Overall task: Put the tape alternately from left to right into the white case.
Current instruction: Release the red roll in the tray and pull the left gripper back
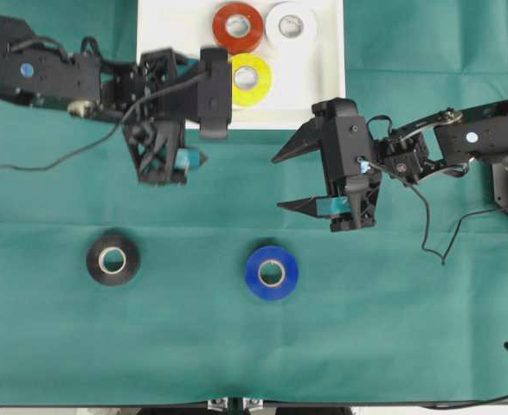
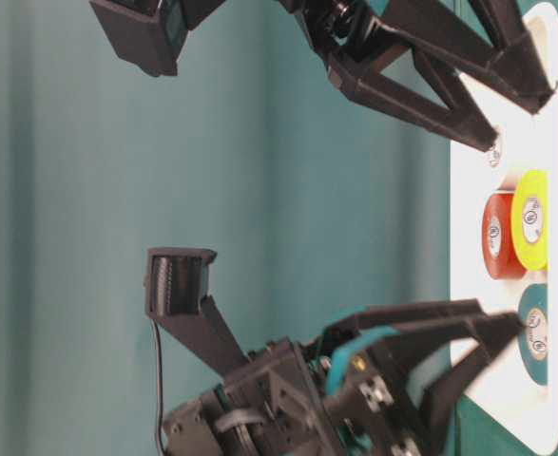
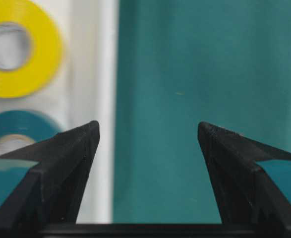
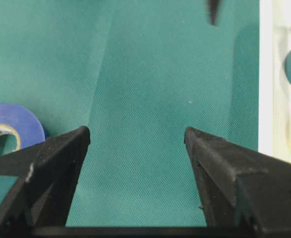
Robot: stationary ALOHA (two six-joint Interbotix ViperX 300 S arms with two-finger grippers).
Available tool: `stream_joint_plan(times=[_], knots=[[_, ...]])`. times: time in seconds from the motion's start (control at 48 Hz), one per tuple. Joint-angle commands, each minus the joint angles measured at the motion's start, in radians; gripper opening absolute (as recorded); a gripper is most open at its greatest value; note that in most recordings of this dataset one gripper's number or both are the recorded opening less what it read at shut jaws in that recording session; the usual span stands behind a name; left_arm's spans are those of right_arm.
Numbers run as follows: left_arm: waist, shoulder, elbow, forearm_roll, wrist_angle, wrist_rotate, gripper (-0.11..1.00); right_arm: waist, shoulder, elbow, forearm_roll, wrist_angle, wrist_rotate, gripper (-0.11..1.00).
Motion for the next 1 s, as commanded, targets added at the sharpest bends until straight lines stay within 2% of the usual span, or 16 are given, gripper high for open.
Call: stream_joint_plan(times=[0.0, 0.417, 0.708, 0.979], knots=[[-0.032, -0.029, -0.003, -0.003, -0.003, -0.003, 0.93, 0.003, -0.014, -0.02, -0.002, -0.008, 0.002, 0.82], [-0.143, -0.037, 0.032, -0.005, -0.005, -0.005, 0.92, 0.003, -0.014, -0.02, -0.003, -0.008, 0.003, 0.82], [-0.147, -0.048, 0.06, -0.005, -0.031, -0.035, 0.92, 0.005, -0.011, -0.02, -0.002, -0.008, 0.005, 0.82], [-0.147, -0.054, 0.064, -0.003, -0.081, -0.032, 0.92, 0.006, -0.009, -0.02, -0.002, -0.008, 0.006, 0.82]])
